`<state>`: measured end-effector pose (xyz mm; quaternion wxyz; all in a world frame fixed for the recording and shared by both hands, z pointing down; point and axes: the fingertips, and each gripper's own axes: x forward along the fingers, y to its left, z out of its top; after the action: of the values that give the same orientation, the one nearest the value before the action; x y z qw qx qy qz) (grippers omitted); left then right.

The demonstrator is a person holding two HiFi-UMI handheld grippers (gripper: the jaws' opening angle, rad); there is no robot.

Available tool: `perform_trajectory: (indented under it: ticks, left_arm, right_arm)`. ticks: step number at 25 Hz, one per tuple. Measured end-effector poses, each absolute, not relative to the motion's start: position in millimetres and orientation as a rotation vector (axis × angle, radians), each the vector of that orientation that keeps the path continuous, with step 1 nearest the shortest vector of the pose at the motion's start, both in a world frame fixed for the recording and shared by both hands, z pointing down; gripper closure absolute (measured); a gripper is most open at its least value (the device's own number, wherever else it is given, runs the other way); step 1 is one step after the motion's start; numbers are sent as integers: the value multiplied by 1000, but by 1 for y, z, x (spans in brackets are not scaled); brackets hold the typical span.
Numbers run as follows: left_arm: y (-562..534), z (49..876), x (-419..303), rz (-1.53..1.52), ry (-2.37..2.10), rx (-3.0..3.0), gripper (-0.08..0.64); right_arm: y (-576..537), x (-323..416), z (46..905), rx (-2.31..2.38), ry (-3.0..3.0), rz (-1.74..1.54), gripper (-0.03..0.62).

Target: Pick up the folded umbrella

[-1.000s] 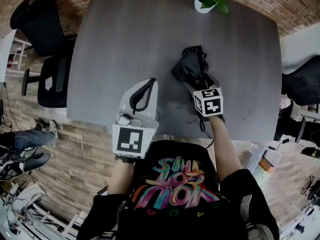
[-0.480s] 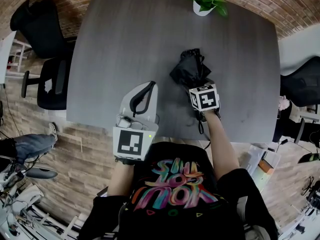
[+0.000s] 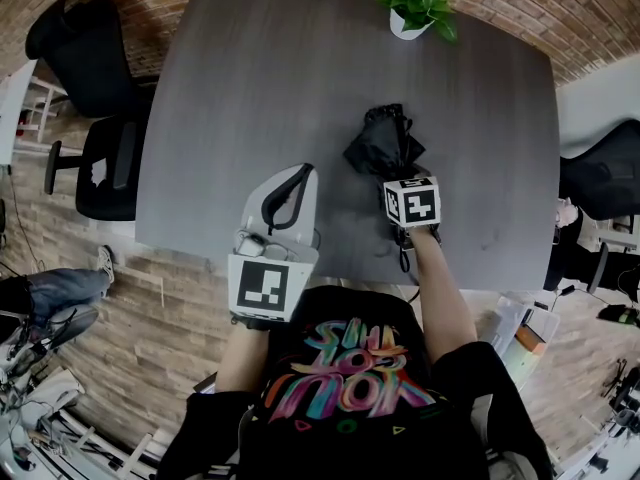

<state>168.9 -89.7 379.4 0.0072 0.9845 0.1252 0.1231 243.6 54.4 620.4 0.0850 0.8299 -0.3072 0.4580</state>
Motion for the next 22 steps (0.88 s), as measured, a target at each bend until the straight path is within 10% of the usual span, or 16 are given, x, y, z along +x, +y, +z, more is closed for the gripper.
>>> perform_trajectory:
  ticks: [22]
  left_arm:
    - [-96,352,179,288,386,3111,560]
  right_arm:
    - [57,249,555,2650,-1010,1183,347]
